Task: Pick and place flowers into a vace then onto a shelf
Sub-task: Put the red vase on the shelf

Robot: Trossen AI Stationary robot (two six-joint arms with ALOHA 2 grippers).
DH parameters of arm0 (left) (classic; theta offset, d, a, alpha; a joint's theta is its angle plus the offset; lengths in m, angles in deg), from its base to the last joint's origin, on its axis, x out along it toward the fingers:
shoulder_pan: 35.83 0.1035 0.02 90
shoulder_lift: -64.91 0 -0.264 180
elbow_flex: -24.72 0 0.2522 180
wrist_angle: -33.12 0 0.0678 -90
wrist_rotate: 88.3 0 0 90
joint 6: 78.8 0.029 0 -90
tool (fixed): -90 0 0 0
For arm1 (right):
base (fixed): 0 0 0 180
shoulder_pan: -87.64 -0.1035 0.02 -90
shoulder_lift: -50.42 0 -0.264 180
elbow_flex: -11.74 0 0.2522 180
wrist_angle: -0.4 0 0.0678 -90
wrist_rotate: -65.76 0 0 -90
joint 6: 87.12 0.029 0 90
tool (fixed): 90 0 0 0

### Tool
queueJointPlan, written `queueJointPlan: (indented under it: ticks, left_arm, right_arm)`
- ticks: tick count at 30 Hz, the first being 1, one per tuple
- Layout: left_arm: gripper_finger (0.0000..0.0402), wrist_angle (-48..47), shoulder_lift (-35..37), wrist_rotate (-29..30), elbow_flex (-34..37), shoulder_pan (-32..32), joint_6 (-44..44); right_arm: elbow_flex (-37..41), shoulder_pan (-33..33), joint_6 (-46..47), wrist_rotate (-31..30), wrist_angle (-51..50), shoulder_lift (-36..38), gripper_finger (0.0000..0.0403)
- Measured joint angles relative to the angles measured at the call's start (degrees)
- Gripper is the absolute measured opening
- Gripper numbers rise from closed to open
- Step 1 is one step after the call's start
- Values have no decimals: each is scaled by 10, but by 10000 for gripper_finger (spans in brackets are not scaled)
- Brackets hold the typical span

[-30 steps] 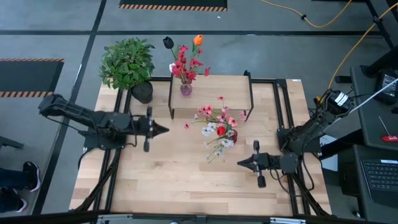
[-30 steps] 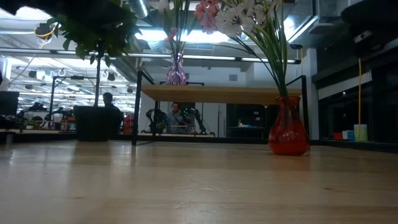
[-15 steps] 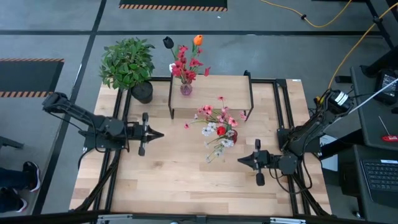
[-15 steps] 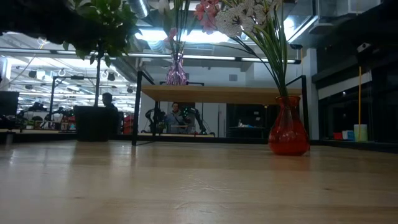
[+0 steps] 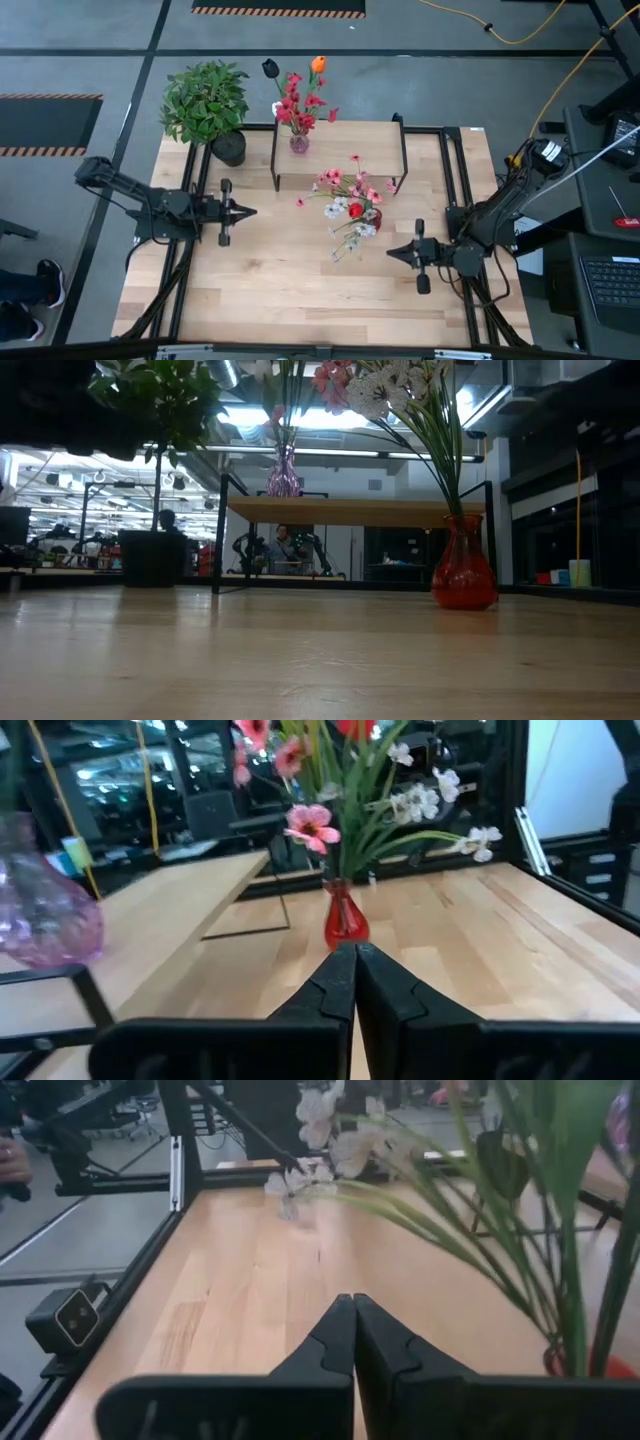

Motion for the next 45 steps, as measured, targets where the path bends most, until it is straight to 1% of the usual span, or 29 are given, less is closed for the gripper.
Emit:
queueJointPlan:
  ticks: [3,5,7,9,12,15,19,25,31,33,36,39,41,43,45]
  left_arm:
    - [2,-21,35,-20,5,17,4]
    - [2,-30,52,-58,5,30,6]
    - [3,-32,63,-96,5,45,12]
    - [2,-34,67,-121,5,61,13]
    - [2,-42,68,-130,5,83,5]
    - [3,-59,67,-130,5,101,-9]
    - [2,-74,67,-129,5,120,-20]
    - [2,-96,67,-121,5,142,-22]
    - [2,-98,67,-121,5,157,-22]
    - [2,-98,67,-121,5,163,-22]
    - [3,-101,67,-121,5,173,-22]
    - [2,-102,67,-121,5,184,-22]
    - [2,-107,67,-124,5,190,-22]
    - [3,-115,67,-125,5,194,-22]
    - [3,-125,67,-125,5,197,-30]
  right_arm:
    - [0,0,-10,-1,-20,26,0]
    - [0,0,-2,-4,-54,46,0]
    - [0,0,14,-23,-96,68,0]
    - [0,0,30,-30,-141,93,0]
    - [0,0,70,-26,-193,124,5]
    - [0,0,100,-13,-232,138,25]
    - [0,0,101,-5,-242,139,74]
    - [0,7,84,-9,-256,138,171]
    - [0,32,15,-10,-264,138,258]
    - [0,42,17,-10,-284,138,279]
    - [6,56,78,-10,-314,138,300]
    - [36,60,156,-12,-302,135,307]
    - [67,61,194,-25,-265,132,309]
    - [99,61,204,-33,-198,126,309]
    - [125,61,188,-40,-132,121,309]
